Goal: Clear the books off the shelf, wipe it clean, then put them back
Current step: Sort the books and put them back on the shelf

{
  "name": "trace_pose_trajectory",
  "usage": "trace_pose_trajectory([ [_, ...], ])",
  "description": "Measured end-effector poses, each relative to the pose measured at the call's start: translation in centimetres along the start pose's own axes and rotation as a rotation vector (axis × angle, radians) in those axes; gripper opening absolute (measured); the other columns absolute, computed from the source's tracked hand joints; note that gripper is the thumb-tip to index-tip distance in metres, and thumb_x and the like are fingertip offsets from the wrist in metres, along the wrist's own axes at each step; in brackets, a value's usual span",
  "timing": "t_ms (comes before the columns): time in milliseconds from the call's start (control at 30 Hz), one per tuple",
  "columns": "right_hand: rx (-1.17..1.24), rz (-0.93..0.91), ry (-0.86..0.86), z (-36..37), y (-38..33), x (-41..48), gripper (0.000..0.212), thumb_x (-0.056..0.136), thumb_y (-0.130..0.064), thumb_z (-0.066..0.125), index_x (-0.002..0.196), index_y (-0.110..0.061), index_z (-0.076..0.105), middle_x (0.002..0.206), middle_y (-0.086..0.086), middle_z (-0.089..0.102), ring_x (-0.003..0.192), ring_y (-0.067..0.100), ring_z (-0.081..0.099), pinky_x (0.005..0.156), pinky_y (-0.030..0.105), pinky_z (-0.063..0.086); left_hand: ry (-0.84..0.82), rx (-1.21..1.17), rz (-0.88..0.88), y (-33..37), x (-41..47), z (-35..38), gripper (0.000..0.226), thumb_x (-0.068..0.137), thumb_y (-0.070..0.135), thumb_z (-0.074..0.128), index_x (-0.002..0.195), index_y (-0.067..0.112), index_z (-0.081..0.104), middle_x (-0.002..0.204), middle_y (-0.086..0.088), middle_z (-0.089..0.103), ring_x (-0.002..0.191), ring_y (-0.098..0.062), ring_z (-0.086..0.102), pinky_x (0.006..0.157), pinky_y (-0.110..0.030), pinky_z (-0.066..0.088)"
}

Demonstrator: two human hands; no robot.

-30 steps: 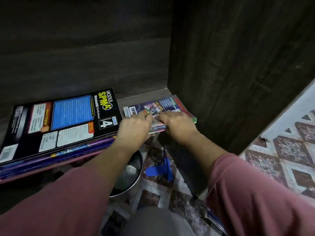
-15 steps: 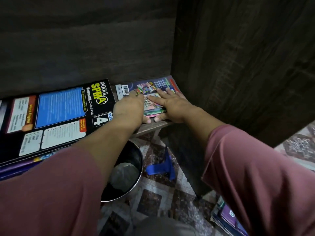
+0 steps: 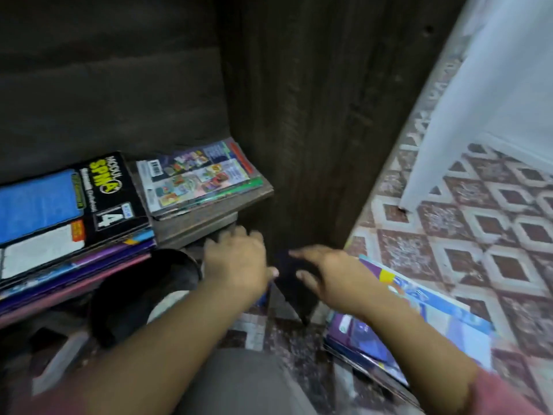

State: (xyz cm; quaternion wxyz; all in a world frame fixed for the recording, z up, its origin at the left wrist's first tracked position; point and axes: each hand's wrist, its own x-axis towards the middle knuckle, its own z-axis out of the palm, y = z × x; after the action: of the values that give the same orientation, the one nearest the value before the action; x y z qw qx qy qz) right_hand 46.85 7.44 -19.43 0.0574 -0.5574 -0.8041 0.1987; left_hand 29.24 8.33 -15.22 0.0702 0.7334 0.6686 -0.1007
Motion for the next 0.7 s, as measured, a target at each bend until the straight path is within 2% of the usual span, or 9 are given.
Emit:
trace_pose_trajectory([
  [67, -0.041, 0.134, -0.025, 1.3, 2.5, -5.3, 0.038, 0.094, -0.034, 0.053, 0.132, -0.033, 0.055, 0.132, -0.005, 0.059, 0.118, 0.019, 0.056, 0.094, 0.031, 0.045, -0.139, -0.035, 0.05, 4.9, -1.5, 1.0, 0.064, 0.083, 0.062, 0.059, 0.13, 0.02, 0.049, 0.134, -0.009, 0.047, 0.125, -0.03, 0.046, 0.097, -0.041, 0.038],
  [133, -0.073, 0.314, -0.075, 2.6, 5.5, -9.4, 0.036, 0.094, -0.037, 0.051, 0.13, -0.036, 0.055, 0.132, -0.006, 0.058, 0.118, 0.019, 0.056, 0.092, 0.031, 0.046, -0.232, -0.074, 0.093, 9.3, -2.1, 2.3, 0.062, 0.085, 0.057, 0.06, 0.131, 0.016, 0.051, 0.134, -0.011, 0.048, 0.124, -0.032, 0.048, 0.098, -0.042, 0.038],
  [200, -0.122, 0.472, -0.135, 3.6, 8.6, -12.3, 0.04, 0.092, -0.042, 0.053, 0.132, -0.036, 0.053, 0.135, -0.004, 0.055, 0.12, 0.021, 0.055, 0.094, 0.032, 0.046, -0.248, -0.098, 0.151, 12.5, -2.5, 4.1, 0.055, 0.086, 0.048, 0.062, 0.129, 0.015, 0.053, 0.132, -0.009, 0.051, 0.121, -0.031, 0.051, 0.097, -0.041, 0.04],
  [267, -0.179, 0.554, -0.21, 4.8, 11.3, -14.1, 0.055, 0.088, -0.05, 0.059, 0.138, -0.032, 0.047, 0.14, 0.002, 0.049, 0.123, 0.025, 0.052, 0.097, 0.035, 0.046, -0.223, -0.079, 0.224, 13.9, -3.1, 6.0, 0.044, 0.087, 0.039, 0.063, 0.125, 0.017, 0.055, 0.128, -0.007, 0.054, 0.118, -0.029, 0.054, 0.094, -0.04, 0.042],
  [333, -0.239, 0.564, -0.23, 6.4, 13.0, -15.0, 0.077, 0.08, -0.058, 0.063, 0.146, -0.03, 0.034, 0.15, 0.005, 0.035, 0.132, 0.028, 0.041, 0.102, 0.038, 0.04, -0.234, -0.021, 0.336, 14.0, -3.1, 7.8, 0.041, 0.087, 0.034, 0.063, 0.124, 0.02, 0.052, 0.125, -0.007, 0.053, 0.116, -0.029, 0.054, 0.092, -0.041, 0.043],
  [400, -0.27, 0.515, -0.19, 8.4, 13.9, -15.3, 0.096, 0.076, -0.061, 0.066, 0.152, -0.03, 0.015, 0.158, 0.007, 0.016, 0.144, 0.028, 0.021, 0.11, 0.042, 0.031, -0.296, 0.017, 0.433, 13.4, -2.6, 8.8, 0.043, 0.085, 0.034, 0.063, 0.124, 0.02, 0.05, 0.124, -0.007, 0.052, 0.115, -0.029, 0.053, 0.093, -0.041, 0.045],
  [500, -0.28, 0.514, -0.173, 11.4, 14.5, -15.0, 0.102, 0.086, -0.052, 0.063, 0.154, -0.025, -0.009, 0.162, 0.008, -0.011, 0.149, 0.03, -0.004, 0.117, 0.046, 0.016, -0.314, 0.043, 0.404, 12.7, -1.5, 9.4, 0.039, 0.087, 0.03, 0.061, 0.124, 0.019, 0.05, 0.124, -0.007, 0.052, 0.114, -0.028, 0.053, 0.091, -0.038, 0.046],
  [600, -0.319, 0.55, -0.147, 12.7, 14.1, -14.8, 0.092, 0.095, -0.041, 0.055, 0.153, -0.022, -0.014, 0.161, 0.011, -0.014, 0.149, 0.033, -0.003, 0.118, 0.045, 0.014, -0.319, 0.06, 0.381, 12.7, -1.0, 9.9, 0.041, 0.088, 0.025, 0.061, 0.127, 0.02, 0.046, 0.125, -0.006, 0.051, 0.116, -0.027, 0.052, 0.089, -0.037, 0.045],
  [700, -0.31, 0.517, -0.12, 13.1, 13.7, -15.5, 0.086, 0.094, -0.027, 0.059, 0.155, -0.023, -0.002, 0.162, 0.012, 0.0, 0.148, 0.033, 0.011, 0.115, 0.042, 0.025, -0.299, 0.032, 0.425, 13.3, -0.7, 10.3, 0.044, 0.087, 0.023, 0.063, 0.126, 0.021, 0.045, 0.124, -0.006, 0.05, 0.114, -0.026, 0.052, 0.086, -0.038, 0.045],
])
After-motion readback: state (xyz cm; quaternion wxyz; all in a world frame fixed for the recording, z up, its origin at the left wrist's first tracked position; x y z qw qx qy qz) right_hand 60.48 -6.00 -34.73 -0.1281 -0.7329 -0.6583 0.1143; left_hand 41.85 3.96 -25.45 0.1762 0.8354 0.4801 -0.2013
